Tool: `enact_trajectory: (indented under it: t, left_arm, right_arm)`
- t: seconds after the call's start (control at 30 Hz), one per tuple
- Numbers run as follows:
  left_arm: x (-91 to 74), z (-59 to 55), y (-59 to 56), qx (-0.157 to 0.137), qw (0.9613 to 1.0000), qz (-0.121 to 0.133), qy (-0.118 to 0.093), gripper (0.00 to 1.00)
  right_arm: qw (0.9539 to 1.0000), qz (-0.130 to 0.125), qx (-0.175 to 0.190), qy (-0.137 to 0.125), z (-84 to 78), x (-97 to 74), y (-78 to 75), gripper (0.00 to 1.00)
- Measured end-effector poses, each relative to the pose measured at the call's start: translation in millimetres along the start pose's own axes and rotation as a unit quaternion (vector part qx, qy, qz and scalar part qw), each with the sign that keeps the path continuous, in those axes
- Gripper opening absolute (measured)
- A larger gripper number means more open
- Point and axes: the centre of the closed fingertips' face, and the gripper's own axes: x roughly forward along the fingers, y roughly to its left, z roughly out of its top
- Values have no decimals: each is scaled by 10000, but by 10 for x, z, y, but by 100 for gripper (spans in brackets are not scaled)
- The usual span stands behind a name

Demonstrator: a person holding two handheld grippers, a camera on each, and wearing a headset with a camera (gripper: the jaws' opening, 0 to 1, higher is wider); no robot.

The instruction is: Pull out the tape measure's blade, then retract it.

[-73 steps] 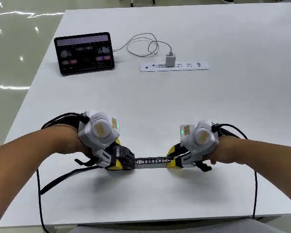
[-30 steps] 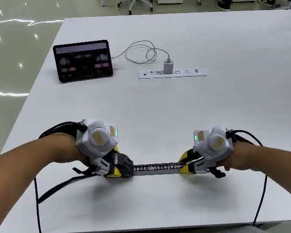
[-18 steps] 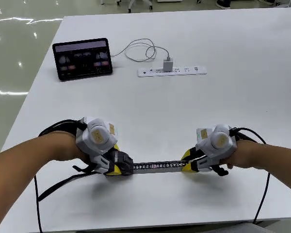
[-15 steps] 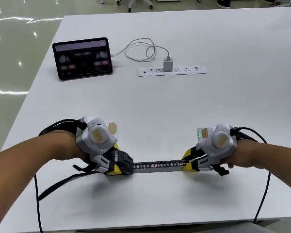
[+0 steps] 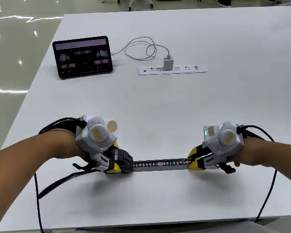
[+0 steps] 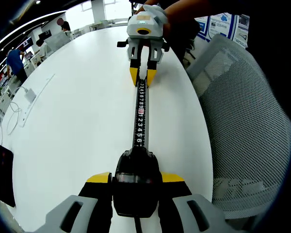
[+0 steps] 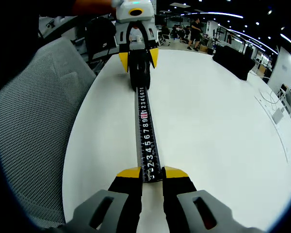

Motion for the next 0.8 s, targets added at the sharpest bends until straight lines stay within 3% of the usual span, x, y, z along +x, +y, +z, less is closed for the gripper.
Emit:
enact_trajectory:
  t: [0.8]
  left_arm:
    - [-4,3,-4,-11,10000,20,-14,32]
  right_arm:
    - [9999,-103,126,51,-187,-158,-41,11]
